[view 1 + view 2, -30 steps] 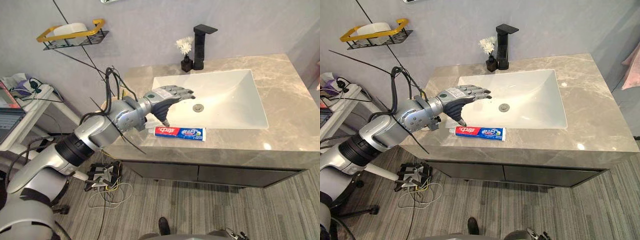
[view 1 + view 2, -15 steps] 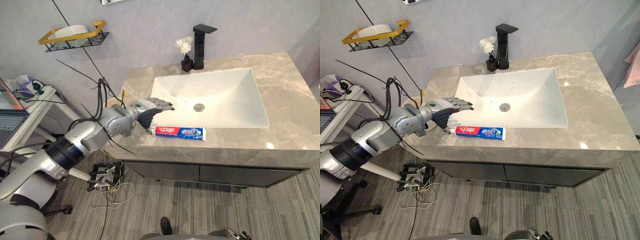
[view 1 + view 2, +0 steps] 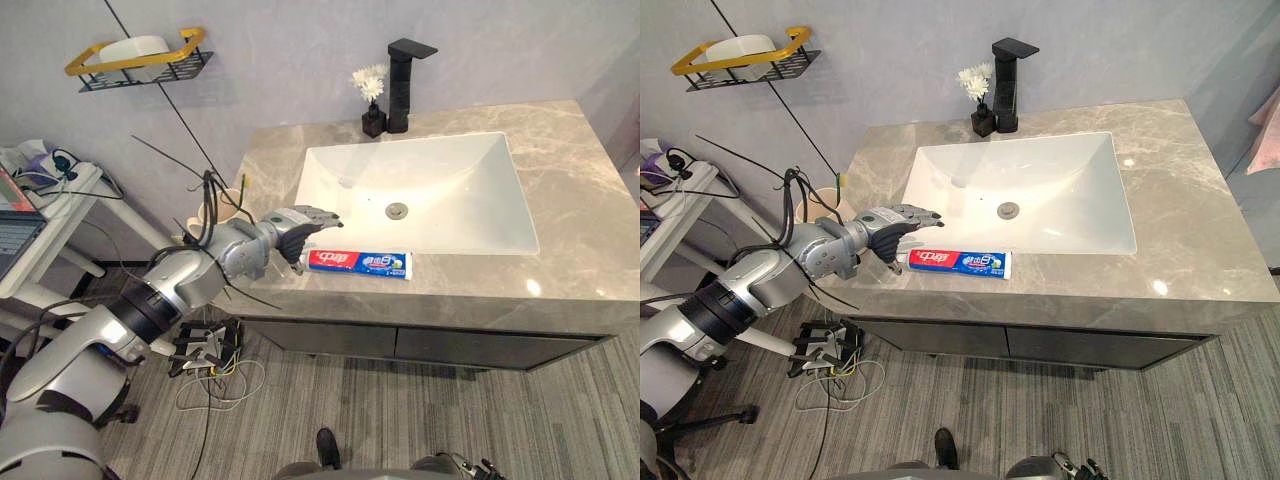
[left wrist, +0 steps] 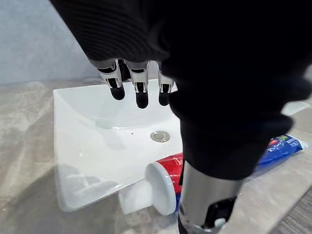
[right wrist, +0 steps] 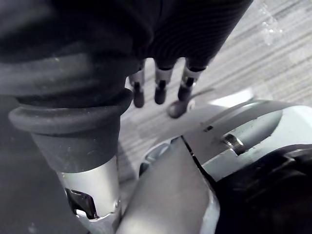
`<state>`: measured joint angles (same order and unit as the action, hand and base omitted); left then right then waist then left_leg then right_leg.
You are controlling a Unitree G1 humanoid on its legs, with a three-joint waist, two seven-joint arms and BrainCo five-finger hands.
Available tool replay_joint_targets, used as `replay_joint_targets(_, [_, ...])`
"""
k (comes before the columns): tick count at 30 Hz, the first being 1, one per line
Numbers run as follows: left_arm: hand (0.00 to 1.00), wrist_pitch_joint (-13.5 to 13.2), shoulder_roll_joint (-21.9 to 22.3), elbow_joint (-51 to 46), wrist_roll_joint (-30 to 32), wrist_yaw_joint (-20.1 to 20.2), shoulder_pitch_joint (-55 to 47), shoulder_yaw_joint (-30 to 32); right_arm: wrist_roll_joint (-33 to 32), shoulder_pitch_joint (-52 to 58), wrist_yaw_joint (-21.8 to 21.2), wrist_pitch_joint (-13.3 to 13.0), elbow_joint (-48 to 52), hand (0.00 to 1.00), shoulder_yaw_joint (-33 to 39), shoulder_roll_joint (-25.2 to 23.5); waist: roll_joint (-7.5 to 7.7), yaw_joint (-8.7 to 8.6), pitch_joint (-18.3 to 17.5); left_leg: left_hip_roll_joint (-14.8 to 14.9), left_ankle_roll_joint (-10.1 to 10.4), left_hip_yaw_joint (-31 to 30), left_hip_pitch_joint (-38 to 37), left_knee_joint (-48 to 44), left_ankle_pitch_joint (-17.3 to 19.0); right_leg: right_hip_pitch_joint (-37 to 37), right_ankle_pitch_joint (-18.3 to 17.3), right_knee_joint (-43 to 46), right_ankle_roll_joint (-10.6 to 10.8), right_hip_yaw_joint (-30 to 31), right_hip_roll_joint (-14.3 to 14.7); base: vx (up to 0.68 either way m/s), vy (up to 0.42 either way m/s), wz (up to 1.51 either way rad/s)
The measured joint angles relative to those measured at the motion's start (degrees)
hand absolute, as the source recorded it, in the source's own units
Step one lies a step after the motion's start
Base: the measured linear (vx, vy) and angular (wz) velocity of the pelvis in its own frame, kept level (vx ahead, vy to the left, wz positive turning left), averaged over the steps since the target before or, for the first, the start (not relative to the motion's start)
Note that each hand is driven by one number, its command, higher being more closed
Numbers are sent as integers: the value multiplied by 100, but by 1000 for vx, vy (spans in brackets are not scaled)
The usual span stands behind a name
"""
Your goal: Organize washtable
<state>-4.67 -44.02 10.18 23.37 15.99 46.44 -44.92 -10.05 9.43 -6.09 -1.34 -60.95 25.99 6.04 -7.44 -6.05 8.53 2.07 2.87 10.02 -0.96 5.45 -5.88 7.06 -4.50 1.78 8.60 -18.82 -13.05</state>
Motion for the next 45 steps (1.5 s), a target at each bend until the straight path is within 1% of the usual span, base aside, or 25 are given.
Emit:
replay_joint_targets(3, [0, 51, 152, 117, 0, -2, 0, -1, 0, -6, 2, 6, 4, 0, 1, -1, 7, -30, 20, -1, 0, 26, 19, 0, 0, -30, 25, -9, 2, 22, -4, 0, 0, -4])
replay_joint_targets(5, [0, 77, 219, 168, 0, -4, 0, -1, -1, -15, 3, 6, 4, 0, 1, -10, 10, -97, 23, -3, 0, 29, 19, 0, 0, -29, 28, -11, 2, 24, -7, 0, 0, 0])
replay_joint_targets(6, [0, 81, 249, 168, 0, -4, 4, -1, -1, -16, 3, 6, 5, 0, 2, -10, 10, -103, 24, -2, 0, 34, 19, 0, 0, -32, 32, -13, 5, 29, -7, 0, 0, 0])
replay_joint_targets(10, [0, 103, 393, 169, -2, -8, 23, -1, -2, -16, 3, 6, 3, 0, 4, -8, 6, -108, 27, -2, 0, 82, 18, 0, 0, -31, 84, -84, 17, 70, -3, -7, 4, -6])
replay_joint_targets(14, [0, 100, 511, 274, -2, -13, 227, -71, -1, -16, 3, 5, 59, 0, 4, -9, -1, -114, 106, -5, 0, 105, 14, 0, 0, -40, 111, -97, 26, 116, -6, -12, 7, -3])
replay_joint_targets(19, [0, 107, 580, 290, -2, -16, 240, -75, -1, -16, 4, 7, 63, 0, 3, -7, 2, -124, 110, -4, 0, 124, 10, 0, 0, -49, 112, -103, 27, 144, -6, -2, 2, -1])
replay_joint_targets(23, [0, 105, 593, 305, 0, -14, 240, -197, -1, -16, 7, 9, 63, 0, 2, -7, 5, -128, 112, -4, 1, 134, 10, 0, 1, -61, 114, -104, 25, 161, -7, 0, 0, 0])
replay_joint_targets(28, [0, 107, 682, 490, 1, -15, 258, -191, -1, -16, 9, 13, 109, 0, 2, -8, 4, -133, 113, -2, 1, 144, 10, 0, 1, -69, 123, -105, 21, 171, -7, 0, 0, 0])
replay_joint_targets(29, [100, 107, 682, 499, 1, -15, 259, -191, -1, -16, 9, 14, 112, 0, 2, -8, 4, -134, 114, -2, 1, 148, 10, 0, 1, -72, 126, -105, 20, 176, -7, 0, 0, 0])
replay_joint_targets(34, [100, 99, 674, 502, 1, -8, 274, -188, 0, -14, 8, 22, 117, 0, 3, -5, 6, -121, 115, 0, 1, 155, 10, 1, 1, -76, 143, -112, 17, 184, -7, 0, 0, 0])
replay_joint_targets(38, [100, 108, 611, 544, 2, -49, 334, -178, 6, -14, 3, 32, 156, 0, 2, -1, 2, -122, 181, 1, 1, 174, 10, 2, 2, -86, 164, -125, 19, 206, -6, -8, 2, -2])
replay_joint_targets(45, [100, -10, 266, 579, -21, 38, 347, -177, 68, -6, -8, 51, 157, 0, 1, 15, -15, -114, 213, 5, 2, 197, 14, 2, 3, -104, 166, -136, 21, 236, -4, 0, 0, -2])
